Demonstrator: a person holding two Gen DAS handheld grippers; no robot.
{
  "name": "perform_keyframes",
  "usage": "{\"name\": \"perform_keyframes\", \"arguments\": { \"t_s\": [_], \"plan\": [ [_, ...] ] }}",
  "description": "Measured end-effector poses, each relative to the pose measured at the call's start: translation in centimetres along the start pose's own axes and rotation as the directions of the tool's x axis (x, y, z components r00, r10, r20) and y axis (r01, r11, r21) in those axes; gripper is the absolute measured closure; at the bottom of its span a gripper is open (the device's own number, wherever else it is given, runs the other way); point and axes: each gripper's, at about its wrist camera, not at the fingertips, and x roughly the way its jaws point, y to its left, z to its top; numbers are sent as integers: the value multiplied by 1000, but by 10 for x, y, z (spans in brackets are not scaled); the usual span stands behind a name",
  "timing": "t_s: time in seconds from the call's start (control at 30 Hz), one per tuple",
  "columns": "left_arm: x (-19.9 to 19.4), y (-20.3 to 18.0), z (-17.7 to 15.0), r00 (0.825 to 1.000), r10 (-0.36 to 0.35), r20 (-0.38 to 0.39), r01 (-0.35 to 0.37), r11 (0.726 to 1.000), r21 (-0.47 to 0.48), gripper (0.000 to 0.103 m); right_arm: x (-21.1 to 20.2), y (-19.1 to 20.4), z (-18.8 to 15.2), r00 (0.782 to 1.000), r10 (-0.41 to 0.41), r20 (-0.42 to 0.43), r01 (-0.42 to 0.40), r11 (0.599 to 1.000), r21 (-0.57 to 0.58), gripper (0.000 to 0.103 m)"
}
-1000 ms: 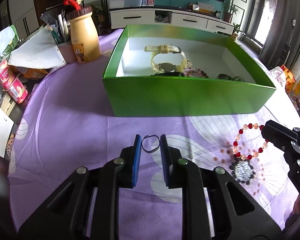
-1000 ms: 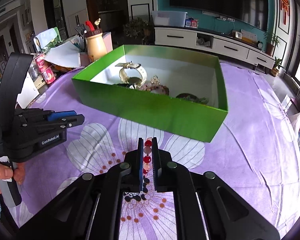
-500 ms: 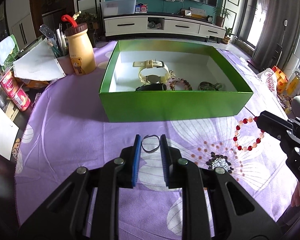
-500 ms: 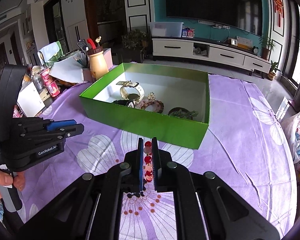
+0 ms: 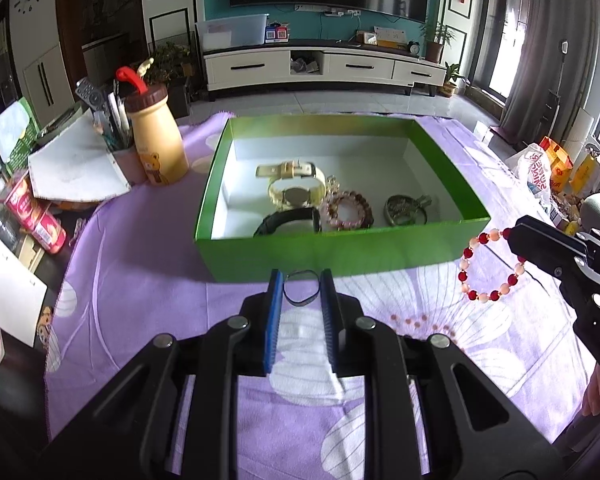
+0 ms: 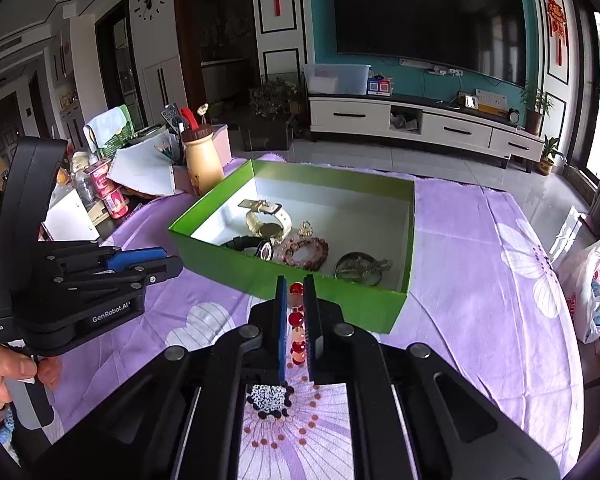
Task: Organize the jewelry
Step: 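Carry the dark ring and red bead bracelet over the green box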
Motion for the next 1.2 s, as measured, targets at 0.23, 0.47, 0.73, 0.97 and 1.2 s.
{"name": "perform_keyframes", "arguments": {
  "t_s": [0.23,0.47,0.73,0.97,1.2],
  "plan": [
    [2,-4,20,1000,-2,22,1,1000,11,84,1,-4,14,1000,1,24,-1,1000,-2,96],
    [8,-8,38,999,-5,37,5,1000,11,84,10,-9,26,999,3,32,-3,1000,2,96],
    [17,-12,56,999,-9,45,8,1000,19,84,23,-19,38,999,-5,32,4,1000,15,96],
    [29,-19,68,999,-10,41,9,999,32,84,34,-30,43,1000,-10,23,9,1000,29,96],
    [44,-25,78,999,-11,32,10,999,38,84,52,-39,43,1000,-12,5,11,999,43,96]
  ]
}}
